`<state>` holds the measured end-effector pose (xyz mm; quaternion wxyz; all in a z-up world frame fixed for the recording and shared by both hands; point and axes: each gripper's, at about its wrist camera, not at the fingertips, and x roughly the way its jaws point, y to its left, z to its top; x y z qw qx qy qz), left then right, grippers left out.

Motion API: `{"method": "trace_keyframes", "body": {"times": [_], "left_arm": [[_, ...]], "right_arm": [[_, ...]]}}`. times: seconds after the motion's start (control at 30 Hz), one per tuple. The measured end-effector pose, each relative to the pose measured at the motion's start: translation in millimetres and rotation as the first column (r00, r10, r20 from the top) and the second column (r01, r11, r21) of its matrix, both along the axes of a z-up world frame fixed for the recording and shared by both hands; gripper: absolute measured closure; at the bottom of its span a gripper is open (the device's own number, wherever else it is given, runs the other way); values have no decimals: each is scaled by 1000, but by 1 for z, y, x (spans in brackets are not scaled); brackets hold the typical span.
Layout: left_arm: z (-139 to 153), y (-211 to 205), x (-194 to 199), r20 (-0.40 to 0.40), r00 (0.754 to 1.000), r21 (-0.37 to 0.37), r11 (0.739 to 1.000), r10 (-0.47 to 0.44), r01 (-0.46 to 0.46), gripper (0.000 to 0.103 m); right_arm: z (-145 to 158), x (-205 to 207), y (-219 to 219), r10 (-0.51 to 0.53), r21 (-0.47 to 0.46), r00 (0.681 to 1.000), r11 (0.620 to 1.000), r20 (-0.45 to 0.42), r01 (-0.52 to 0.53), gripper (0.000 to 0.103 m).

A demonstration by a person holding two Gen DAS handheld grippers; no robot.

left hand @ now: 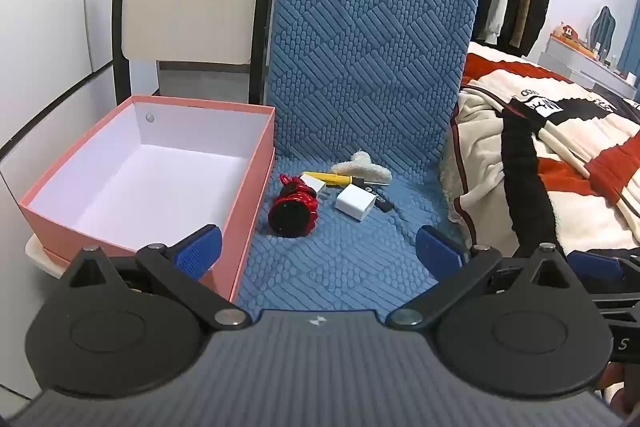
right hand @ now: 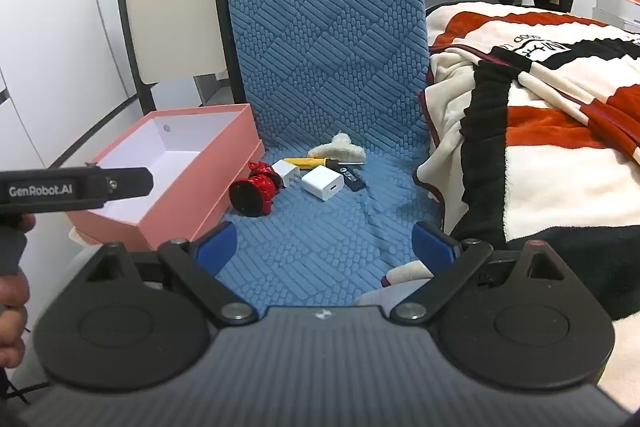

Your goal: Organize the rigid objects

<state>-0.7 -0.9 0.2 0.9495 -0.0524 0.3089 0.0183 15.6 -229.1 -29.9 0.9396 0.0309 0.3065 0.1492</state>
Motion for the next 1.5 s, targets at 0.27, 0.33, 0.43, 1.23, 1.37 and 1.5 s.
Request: {"method": "trace_keyframes", "body": {"times": [0.27,0.33,0.43,1.23,1.37,1.5], "left_arm": [[2,-14,-10,26,999,34,999,-23,22,0],[2,-21,-15,34,999,46,999,-31,30,0],[-2,-19,-6,3,999,22,999,-32,32,0],[-16,-4,4,-34,997,-18,998,-62,61,0],[-17,-4,4,-37,997,-21,998,-62,62,0],[-17,-6,4,-34,997,-16,997,-73,72,0]], "right_arm": [[-5,-1,-1,3,-16,1000,1000,-8,-3,7],[-7,0,-2,1,-12,1000,1000,-12,-1,7],[-8,-2,0,-11,-8,1000,1000,-7,11,7],[-21,-5,-3,-35,-12,999,999,-32,35,7],[-22,-5,-3,-37,-15,999,999,-36,37,7],[-22,-6,-4,-40,-19,999,999,-36,40,7]]}}
